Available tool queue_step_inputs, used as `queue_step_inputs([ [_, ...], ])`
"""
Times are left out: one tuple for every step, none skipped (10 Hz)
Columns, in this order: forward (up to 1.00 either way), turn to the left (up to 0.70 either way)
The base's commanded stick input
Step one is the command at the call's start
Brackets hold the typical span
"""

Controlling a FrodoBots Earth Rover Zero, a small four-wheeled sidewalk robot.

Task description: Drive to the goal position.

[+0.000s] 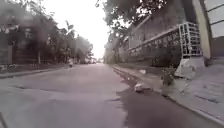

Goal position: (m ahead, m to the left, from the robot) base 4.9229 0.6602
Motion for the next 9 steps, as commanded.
queue_step_inputs([
  [1.00, 0.09],
  [1.00, 0.12],
  [1.00, 0.11],
  [1.00, 0.11],
  [1.00, 0.10],
  [1.00, 0.08],
  [1.00, 0.07],
  [1.00, 0.05],
  [1.00, 0.03],
])
